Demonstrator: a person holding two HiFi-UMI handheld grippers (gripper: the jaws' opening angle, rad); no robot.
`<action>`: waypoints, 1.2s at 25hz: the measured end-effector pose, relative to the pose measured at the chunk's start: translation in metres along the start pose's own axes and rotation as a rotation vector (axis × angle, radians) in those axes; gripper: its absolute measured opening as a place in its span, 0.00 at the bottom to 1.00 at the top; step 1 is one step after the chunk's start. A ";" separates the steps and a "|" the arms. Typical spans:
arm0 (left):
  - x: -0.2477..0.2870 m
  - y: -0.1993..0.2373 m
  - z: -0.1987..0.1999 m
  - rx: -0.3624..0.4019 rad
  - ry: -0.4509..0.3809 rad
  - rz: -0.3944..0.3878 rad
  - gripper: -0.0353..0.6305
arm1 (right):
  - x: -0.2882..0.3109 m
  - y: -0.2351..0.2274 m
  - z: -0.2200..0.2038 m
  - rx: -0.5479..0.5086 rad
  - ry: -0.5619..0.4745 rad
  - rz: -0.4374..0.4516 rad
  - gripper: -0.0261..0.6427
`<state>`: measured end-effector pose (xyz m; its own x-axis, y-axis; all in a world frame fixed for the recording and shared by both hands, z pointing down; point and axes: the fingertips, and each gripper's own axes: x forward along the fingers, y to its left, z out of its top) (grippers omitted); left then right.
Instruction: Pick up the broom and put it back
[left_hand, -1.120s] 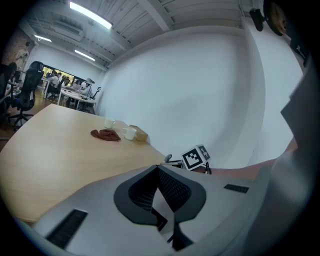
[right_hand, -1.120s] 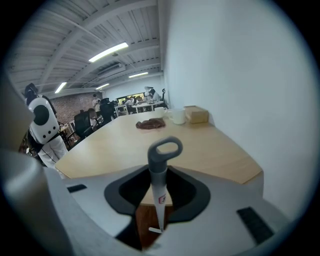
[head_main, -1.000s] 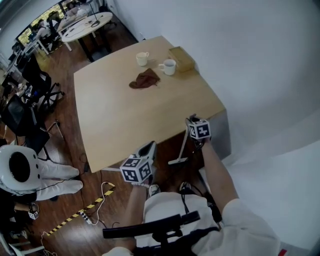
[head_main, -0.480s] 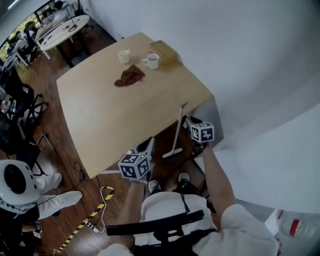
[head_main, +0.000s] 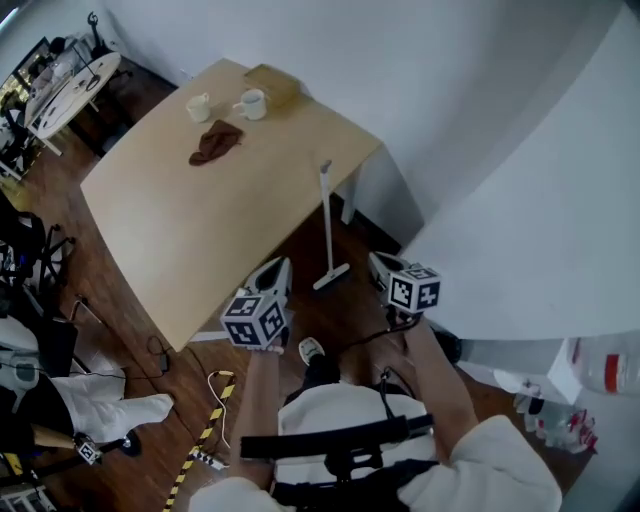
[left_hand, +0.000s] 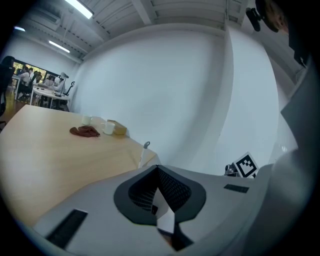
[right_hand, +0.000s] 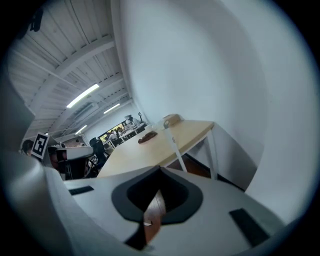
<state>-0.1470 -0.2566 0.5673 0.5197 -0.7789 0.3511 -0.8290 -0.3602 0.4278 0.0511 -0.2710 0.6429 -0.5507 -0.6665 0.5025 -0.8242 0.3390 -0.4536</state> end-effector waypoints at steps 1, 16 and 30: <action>-0.005 -0.011 -0.006 0.003 -0.003 -0.001 0.04 | -0.015 -0.001 -0.004 -0.027 -0.005 -0.011 0.05; -0.150 -0.253 -0.174 0.032 -0.039 0.057 0.04 | -0.288 0.015 -0.109 -0.177 -0.089 0.127 0.05; -0.217 -0.313 -0.223 0.034 -0.015 0.033 0.04 | -0.358 0.065 -0.188 -0.110 -0.074 0.189 0.05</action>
<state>0.0457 0.1397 0.5425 0.4889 -0.7981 0.3521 -0.8523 -0.3512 0.3875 0.1698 0.1143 0.5719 -0.6884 -0.6302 0.3590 -0.7193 0.5297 -0.4495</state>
